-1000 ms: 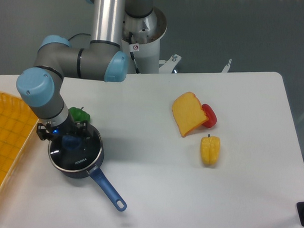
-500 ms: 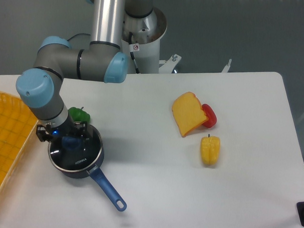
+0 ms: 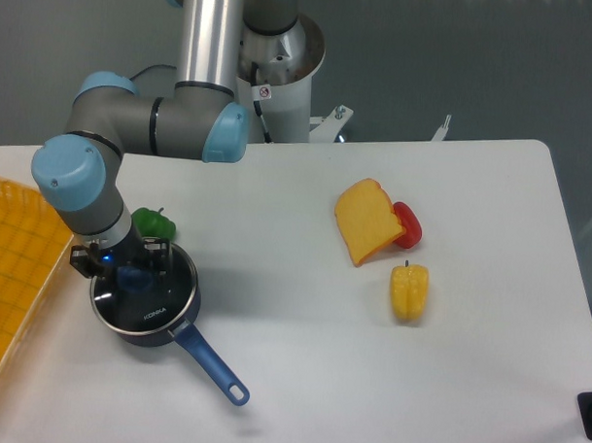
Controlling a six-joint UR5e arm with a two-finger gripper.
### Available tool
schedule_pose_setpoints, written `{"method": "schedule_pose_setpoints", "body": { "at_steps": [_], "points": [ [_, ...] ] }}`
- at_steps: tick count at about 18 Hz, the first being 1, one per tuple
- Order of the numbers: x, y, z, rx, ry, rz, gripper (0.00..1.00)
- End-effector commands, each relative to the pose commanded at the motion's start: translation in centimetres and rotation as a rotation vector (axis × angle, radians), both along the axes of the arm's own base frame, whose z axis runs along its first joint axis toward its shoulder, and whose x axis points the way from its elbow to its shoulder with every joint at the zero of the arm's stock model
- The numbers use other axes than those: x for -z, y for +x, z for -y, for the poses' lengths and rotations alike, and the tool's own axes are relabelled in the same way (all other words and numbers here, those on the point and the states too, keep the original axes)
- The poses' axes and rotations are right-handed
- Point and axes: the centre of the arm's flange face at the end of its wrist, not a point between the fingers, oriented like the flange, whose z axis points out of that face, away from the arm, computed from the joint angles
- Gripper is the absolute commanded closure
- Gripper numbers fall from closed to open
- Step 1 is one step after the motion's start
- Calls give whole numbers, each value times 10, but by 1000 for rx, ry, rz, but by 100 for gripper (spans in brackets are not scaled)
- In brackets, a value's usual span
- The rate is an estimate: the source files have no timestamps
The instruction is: Open the lid
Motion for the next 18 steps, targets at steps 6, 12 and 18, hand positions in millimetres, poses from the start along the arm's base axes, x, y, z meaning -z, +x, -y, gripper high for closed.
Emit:
{"method": "schedule_pose_setpoints", "body": {
  "at_steps": [6,12,18],
  "points": [
    [1,0,0,-1,-1,2,36],
    [-6,-3,-2,-4,15,5,41],
    [-20,-7,-4,28,31,-8,41]
  ]
}}
